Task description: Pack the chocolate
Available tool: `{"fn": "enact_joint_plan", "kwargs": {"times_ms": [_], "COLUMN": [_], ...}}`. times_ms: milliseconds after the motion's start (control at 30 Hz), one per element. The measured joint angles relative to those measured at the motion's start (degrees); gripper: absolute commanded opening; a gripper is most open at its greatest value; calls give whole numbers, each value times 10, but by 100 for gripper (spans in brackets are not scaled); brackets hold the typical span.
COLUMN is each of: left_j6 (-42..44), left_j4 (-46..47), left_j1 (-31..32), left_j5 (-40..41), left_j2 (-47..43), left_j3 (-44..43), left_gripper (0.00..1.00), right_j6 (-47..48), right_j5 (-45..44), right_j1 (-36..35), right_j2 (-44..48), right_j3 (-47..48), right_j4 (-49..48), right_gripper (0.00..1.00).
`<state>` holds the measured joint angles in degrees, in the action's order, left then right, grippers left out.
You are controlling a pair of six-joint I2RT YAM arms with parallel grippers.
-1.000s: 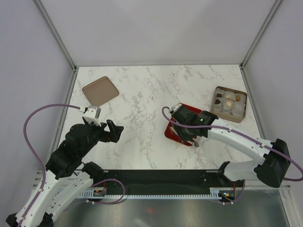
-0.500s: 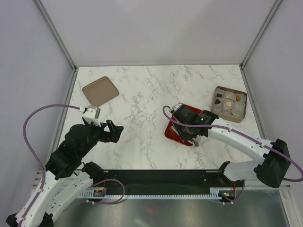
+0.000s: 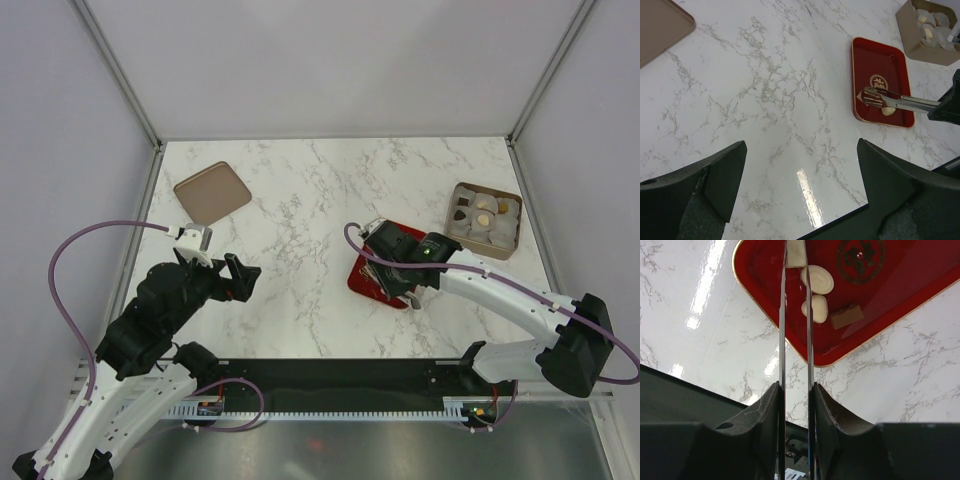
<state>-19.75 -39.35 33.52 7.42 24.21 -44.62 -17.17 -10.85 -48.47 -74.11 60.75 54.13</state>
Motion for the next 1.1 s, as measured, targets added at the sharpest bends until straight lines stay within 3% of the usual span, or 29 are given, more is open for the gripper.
{"fn": "enact_joint_plan", "kwargs": {"times_ms": [467,800,1100], "left_j6": [0,0,0], "left_j4": [0,0,0], "left_j1": [1,1,4], "left_j5": [0,0,-1], "left_j2": [0,0,0], "left_j3": [0,0,0], "left_gripper": [100,100,100], "right_j6": [-1,12,15], "right_j5": [-7,-32,-62], "right_j1": [51,226,340], "right_j2": [0,0,0], "right_j3": [74,141,144], "right_j4": [21,32,38], "right_gripper": [29,29,29]}}
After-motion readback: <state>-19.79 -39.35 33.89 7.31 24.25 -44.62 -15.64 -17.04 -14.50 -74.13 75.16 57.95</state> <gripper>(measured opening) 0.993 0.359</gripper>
